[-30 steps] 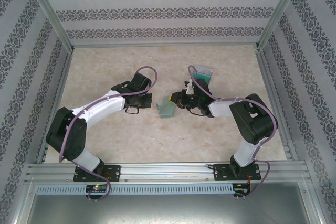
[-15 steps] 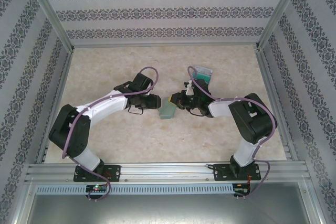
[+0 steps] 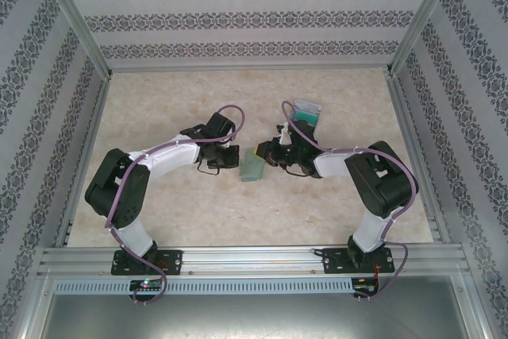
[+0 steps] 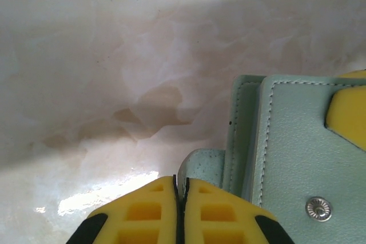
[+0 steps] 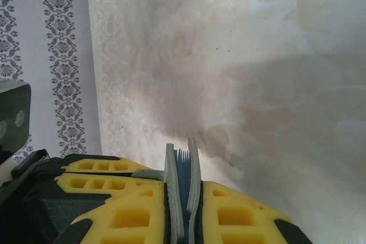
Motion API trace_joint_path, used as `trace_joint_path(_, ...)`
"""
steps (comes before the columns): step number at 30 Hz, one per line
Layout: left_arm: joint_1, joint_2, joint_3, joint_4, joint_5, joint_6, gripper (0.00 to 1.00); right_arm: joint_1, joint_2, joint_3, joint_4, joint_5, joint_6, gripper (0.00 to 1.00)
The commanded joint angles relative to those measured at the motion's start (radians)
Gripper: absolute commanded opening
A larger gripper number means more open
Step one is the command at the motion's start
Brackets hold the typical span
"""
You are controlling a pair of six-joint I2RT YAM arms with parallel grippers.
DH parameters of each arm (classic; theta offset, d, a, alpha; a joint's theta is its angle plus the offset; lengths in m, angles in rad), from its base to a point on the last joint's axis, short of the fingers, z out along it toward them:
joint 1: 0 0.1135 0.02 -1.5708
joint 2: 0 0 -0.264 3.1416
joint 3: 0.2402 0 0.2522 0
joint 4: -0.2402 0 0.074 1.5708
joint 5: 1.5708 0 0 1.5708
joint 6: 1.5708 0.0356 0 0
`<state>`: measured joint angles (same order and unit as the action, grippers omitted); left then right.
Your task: Take the credit cards out of the card holder
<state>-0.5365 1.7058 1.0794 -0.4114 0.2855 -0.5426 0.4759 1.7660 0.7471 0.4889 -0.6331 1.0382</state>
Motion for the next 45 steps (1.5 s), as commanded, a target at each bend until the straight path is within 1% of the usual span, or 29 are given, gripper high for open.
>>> trace_joint_path(1,0.0,-0.044,0.018,-0.024,-0.031,0.03,0.0,0.009,0.02,0.03,-0.002,-0.01,-0.034,0.31)
trace_joint_path(2,-0.001,-0.057,0.02,-0.039,-0.039,0.041,0.0,0.01,0.02,0.031,-0.011,-0.007,-0.038,0.42)
trace_joint_path(3,-0.001,-0.069,0.025,-0.057,-0.051,0.052,0.0,0.009,0.02,0.032,-0.02,-0.002,-0.043,0.49)
trace_joint_path(5,-0.002,-0.088,0.036,-0.091,-0.059,0.076,0.0,0.009,0.015,0.032,-0.034,0.008,-0.05,0.58)
trace_joint_path(7,-0.001,-0.108,0.043,-0.112,-0.057,0.088,0.0,0.01,0.01,0.036,-0.05,0.013,-0.06,0.61)
trace_joint_path(9,-0.001,-0.13,0.042,-0.113,-0.043,0.088,0.0,0.013,0.007,0.045,-0.075,0.015,-0.072,0.62)
trace_joint_path(15,-0.001,-0.185,0.044,-0.097,-0.017,0.051,0.0,0.039,-0.019,0.075,-0.184,0.042,-0.13,0.67)
trace_joint_path(20,-0.001,-0.202,0.028,-0.11,-0.069,0.027,0.0,0.045,-0.044,0.057,-0.2,0.045,-0.134,0.71)
trace_joint_path(26,-0.001,-0.254,0.006,-0.13,-0.19,-0.039,0.0,0.049,-0.048,0.047,-0.204,0.049,-0.132,0.72)
trace_joint_path(31,0.0,-0.251,-0.02,-0.114,-0.164,-0.055,0.0,0.068,-0.03,0.072,-0.197,0.033,-0.129,0.71)
trace_joint_path(36,-0.002,-0.25,-0.034,-0.114,-0.18,-0.055,0.0,0.085,-0.006,0.082,-0.189,0.031,-0.124,0.63)
trace_joint_path(40,-0.001,-0.247,-0.043,-0.138,-0.22,-0.036,0.0,0.084,-0.014,0.073,-0.199,0.044,-0.133,0.6)
trace_joint_path(45,0.0,-0.235,-0.069,-0.134,-0.233,-0.016,0.0,0.082,-0.006,0.068,-0.201,0.043,-0.139,0.5)
